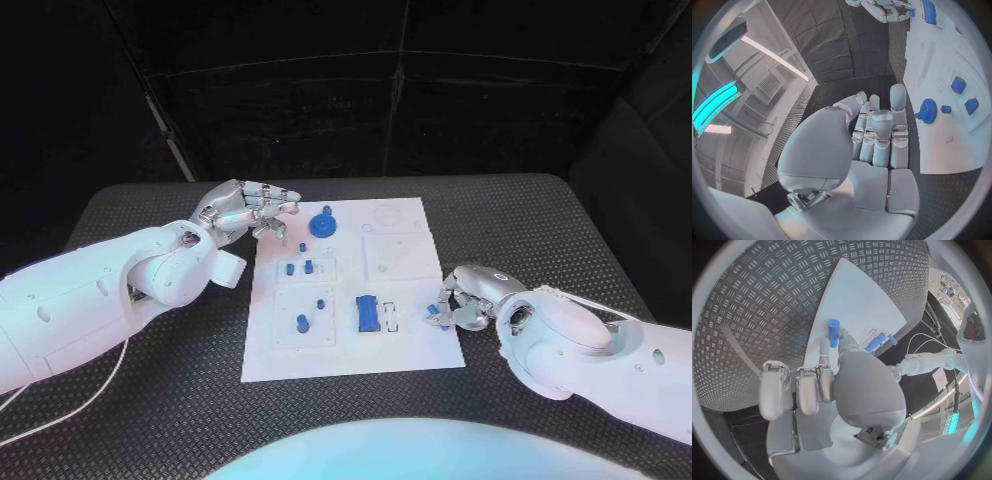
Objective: Assemble the parts on the task board
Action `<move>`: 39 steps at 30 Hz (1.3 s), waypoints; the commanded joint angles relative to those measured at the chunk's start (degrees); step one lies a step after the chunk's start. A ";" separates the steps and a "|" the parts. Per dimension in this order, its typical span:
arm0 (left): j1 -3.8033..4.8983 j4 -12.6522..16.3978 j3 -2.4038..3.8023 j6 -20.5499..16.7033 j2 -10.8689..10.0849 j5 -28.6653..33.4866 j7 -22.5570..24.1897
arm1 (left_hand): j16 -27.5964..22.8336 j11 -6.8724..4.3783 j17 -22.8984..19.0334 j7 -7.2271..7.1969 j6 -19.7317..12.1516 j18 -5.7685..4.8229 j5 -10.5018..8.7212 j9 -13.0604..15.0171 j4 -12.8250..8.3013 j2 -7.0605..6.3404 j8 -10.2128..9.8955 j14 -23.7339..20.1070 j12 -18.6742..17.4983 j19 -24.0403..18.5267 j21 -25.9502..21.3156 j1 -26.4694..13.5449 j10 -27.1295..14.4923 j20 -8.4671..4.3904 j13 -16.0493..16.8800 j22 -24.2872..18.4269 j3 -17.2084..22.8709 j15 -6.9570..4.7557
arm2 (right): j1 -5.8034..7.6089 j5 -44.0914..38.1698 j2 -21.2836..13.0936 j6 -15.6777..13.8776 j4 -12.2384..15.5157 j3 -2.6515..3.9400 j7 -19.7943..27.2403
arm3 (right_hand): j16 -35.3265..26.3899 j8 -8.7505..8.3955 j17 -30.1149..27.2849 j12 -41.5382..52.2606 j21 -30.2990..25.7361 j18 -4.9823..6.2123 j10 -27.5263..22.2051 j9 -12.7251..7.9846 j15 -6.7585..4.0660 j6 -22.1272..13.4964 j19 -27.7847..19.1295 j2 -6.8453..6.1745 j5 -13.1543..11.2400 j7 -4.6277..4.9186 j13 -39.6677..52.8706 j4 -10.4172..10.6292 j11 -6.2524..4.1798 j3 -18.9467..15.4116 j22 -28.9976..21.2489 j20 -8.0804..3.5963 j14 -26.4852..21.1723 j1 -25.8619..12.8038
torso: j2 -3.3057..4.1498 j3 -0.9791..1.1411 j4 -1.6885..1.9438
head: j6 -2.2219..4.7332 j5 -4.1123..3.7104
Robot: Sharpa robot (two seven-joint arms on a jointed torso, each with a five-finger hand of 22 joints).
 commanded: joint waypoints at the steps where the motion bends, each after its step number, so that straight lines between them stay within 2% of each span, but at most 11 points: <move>1: 0.06 0.12 0.05 0.64 -0.02 0.26 0.18 | -0.18 -0.01 -0.06 -0.03 -0.46 1.13 0.23 -0.08 0.07 0.41 -0.02 -0.34 0.34 -0.12 -0.32 -0.27 -0.36 0.37 0.05 -0.10 -0.32 -0.02 | -0.27 -2.39 0.43 4.53 -0.41 -0.30 -1.52 | -0.09 -0.56 8.25 -0.19 0.22 -0.83 1.50 -0.45 -0.08 0.37 1.65 0.20 -0.60 -0.22 8.06 -0.70 -0.45 0.83 3.97 -0.11 4.60 1.27 | -0.01 0.01 0.01 | -0.08 0.03; 6: 0.05 0.18 0.05 0.67 -0.10 0.26 0.14 | -0.18 -0.01 -0.06 -0.03 -0.46 1.13 0.23 -0.08 0.07 0.41 -0.02 -0.34 0.34 -0.12 -0.32 -0.27 -0.36 0.37 0.05 -0.10 -0.32 -0.02 | -0.33 -3.66 1.06 5.95 -0.67 -0.31 -2.08 | -0.09 -1.24 8.30 -0.26 0.24 -0.85 1.46 -0.76 -0.10 0.59 1.66 0.47 -1.29 -0.22 8.06 -1.62 -0.47 2.73 4.07 -0.15 4.60 2.47 | 0.00 0.01 0.12 | -0.17 0.07; 10: 0.05 0.21 0.05 0.70 -0.16 0.26 0.11 | -0.18 -0.01 -0.06 -0.03 -0.46 1.13 0.23 -0.08 0.07 0.41 -0.02 -0.34 0.34 -0.12 -0.32 -0.27 -0.36 0.37 0.05 -0.10 -0.32 -0.02 | -0.35 -4.01 1.27 5.73 -0.56 -0.31 -2.16 | -0.09 -1.83 8.33 -0.30 0.28 -0.87 1.44 -1.07 -0.13 0.85 1.70 0.62 -1.32 -0.25 8.06 -1.99 -0.53 4.53 4.19 -0.17 4.60 2.92 | -0.09 0.00 0.01 | -0.21 0.14; 13: 0.05 0.24 0.05 0.72 -0.18 0.26 0.12 | -0.18 -0.01 -0.07 -0.03 -0.46 1.14 0.23 -0.07 0.05 0.42 -0.01 -0.34 0.38 -0.11 -0.34 -0.25 -0.39 0.37 0.07 -0.11 -0.33 -0.03 | -0.36 -3.52 1.29 4.13 -0.18 -0.31 -1.92 | -0.06 -2.43 8.42 -0.25 0.34 -0.89 1.50 -1.39 -0.17 1.23 1.76 0.34 0.96 -0.30 8.15 -1.75 -0.59 6.29 4.31 -0.22 4.63 2.36 | -0.09 0.01 -0.10 | -0.17 0.20; 15: 0.05 0.24 0.05 0.73 -0.18 0.26 0.11 | -0.19 -0.02 -0.11 -0.05 -0.45 1.14 0.23 -0.06 0.00 0.48 0.04 -0.37 0.52 -0.09 -0.42 -0.17 -0.49 0.37 0.12 -0.18 -0.36 -0.04 | -0.36 -1.81 1.13 2.38 0.26 -0.30 -1.57 | -0.02 -2.84 8.52 -0.31 0.35 -0.90 1.49 -1.57 -0.21 1.44 1.79 0.12 2.76 -0.35 8.14 -1.42 -0.64 7.63 4.37 -0.26 4.65 1.81 | -0.06 0.03 -0.09 | -0.12 0.23; 20: 0.04 0.29 0.05 0.78 -0.15 0.26 0.08 | -0.21 -0.02 -0.13 -0.04 -0.45 1.14 0.23 -0.06 0.01 0.51 0.05 -0.38 0.54 -0.08 -0.42 -0.18 -0.50 0.37 0.13 -0.19 -0.36 -0.04 | -0.35 7.19 0.39 -3.89 1.18 -0.29 0.58 | 0.13 -3.41 8.85 -0.17 0.41 -0.92 1.61 -1.74 -0.21 1.42 1.85 0.54 3.13 -0.33 8.30 -0.89 -0.60 9.59 4.49 -0.27 4.72 1.02 | -0.11 -0.08 0.12 | -0.03 0.06; 24: 0.04 0.28 0.05 0.80 -0.15 0.26 -0.06 | -0.21 -0.02 -0.14 -0.04 -0.45 1.14 0.24 -0.06 0.02 0.57 0.06 -0.38 0.56 -0.08 -0.44 -0.17 -0.52 0.37 0.14 -0.19 -0.34 -0.04 | -0.33 12.66 0.10 -9.26 1.93 -0.27 3.62 | 0.23 -3.60 9.06 -0.20 0.40 -0.91 1.60 -1.75 -0.21 1.49 1.85 0.88 3.46 -0.34 8.29 -0.65 -0.61 10.57 4.47 -0.27 4.77 0.59 | -0.01 -0.03 0.11 | 0.08 0.34; 28: 0.04 0.30 0.05 0.89 -0.09 0.26 -0.19 | -0.21 -0.04 -0.14 -0.06 -0.45 1.15 0.26 -0.06 -0.03 0.61 0.06 -0.39 0.59 -0.07 -0.45 -0.09 -0.55 0.36 0.15 -0.21 -0.30 -0.05 | -0.31 15.67 0.28 -11.99 2.71 -0.26 5.66 | 0.30 -3.66 9.22 -0.18 0.42 -0.92 1.63 -1.74 -0.22 1.53 1.87 0.90 3.48 -0.33 8.31 -0.53 -0.60 10.92 4.52 -0.28 4.80 0.29 | -0.04 -0.03 0.09 | 0.15 0.44; 32: 0.04 0.35 0.05 0.91 -0.08 0.26 -0.26 | -0.21 -0.04 -0.14 -0.06 -0.45 1.15 0.26 -0.06 -0.03 0.61 0.06 -0.39 0.59 -0.07 -0.45 -0.09 -0.55 0.36 0.15 -0.21 -0.30 -0.05 | -0.29 17.29 0.90 -12.63 3.04 -0.25 6.42 | 0.32 -3.70 9.24 -0.13 0.44 -0.93 1.67 -1.72 -0.21 1.55 1.89 0.76 3.49 -0.31 8.36 -0.43 -0.58 11.06 4.55 -0.27 4.81 0.00 | 0.00 -0.08 0.10 | 0.09 0.46; 39: 0.04 0.39 0.05 0.91 -0.13 0.26 -0.31 | -0.21 -0.04 -0.14 -0.06 -0.45 1.15 0.26 -0.06 -0.03 0.61 0.06 -0.39 0.59 -0.07 -0.45 -0.09 -0.55 0.36 0.15 -0.21 -0.30 -0.05 | -0.27 18.66 2.50 -11.47 2.35 -0.25 6.31 | 0.37 -3.74 9.36 0.01 0.47 -0.94 1.76 -1.70 -0.20 1.59 1.91 0.52 3.48 -0.30 8.49 -0.35 -0.57 11.20 4.61 -0.27 4.83 -0.34 | -0.02 -0.07 0.03 | -0.21 0.60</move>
